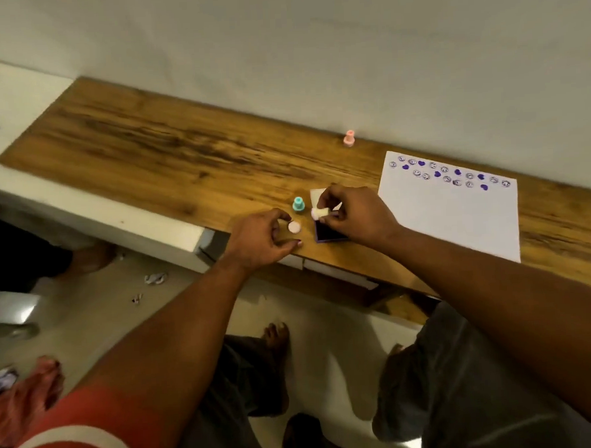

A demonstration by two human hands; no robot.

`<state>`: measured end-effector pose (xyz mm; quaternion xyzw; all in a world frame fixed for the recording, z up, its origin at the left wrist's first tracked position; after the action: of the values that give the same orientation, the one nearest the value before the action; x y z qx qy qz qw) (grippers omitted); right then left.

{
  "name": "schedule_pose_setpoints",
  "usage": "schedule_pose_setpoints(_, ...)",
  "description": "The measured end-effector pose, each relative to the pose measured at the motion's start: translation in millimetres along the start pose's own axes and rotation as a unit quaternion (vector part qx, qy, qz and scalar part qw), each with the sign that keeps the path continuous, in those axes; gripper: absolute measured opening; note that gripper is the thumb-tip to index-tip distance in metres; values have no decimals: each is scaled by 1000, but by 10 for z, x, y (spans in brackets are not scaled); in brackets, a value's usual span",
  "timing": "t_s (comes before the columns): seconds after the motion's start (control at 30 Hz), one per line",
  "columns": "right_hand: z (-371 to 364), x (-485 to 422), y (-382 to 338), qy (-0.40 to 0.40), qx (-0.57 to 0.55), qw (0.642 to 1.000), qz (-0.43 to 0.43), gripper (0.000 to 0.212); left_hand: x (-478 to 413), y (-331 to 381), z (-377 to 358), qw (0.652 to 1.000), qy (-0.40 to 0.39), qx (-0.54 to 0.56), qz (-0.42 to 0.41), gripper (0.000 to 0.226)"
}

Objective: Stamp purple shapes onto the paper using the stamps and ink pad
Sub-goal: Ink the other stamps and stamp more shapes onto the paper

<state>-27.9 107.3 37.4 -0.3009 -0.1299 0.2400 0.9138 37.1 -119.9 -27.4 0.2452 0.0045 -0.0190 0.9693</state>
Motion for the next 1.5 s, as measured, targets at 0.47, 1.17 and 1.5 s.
schedule_pose_setpoints(0.47, -430, -315, -320, -55, 220, 969, 101, 25, -122, -153, -137, 998, 48, 47, -14, 46)
schedule_pose_setpoints(1.17, -403, -386, -454, -106, 375, 902, 188, 45, -167, -166, -117, 1000, 2, 2, -8, 59)
schedule_pose_setpoints(1.5, 499, -933, 148, 96, 327, 940, 14, 32, -126, -239, -108, 996, 31, 81, -2, 21)
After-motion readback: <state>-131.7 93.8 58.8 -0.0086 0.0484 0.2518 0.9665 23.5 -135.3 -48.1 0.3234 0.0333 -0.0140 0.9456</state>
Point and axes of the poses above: each hand's wrist, its own x-axis away from the middle knuckle, its own z-axis out of the back of the hand, y = z × x, the point moved 2 cm from there along -x, towards the middle knuckle, and after that the axes turned 1 degree about z, right-handed, at the moved point
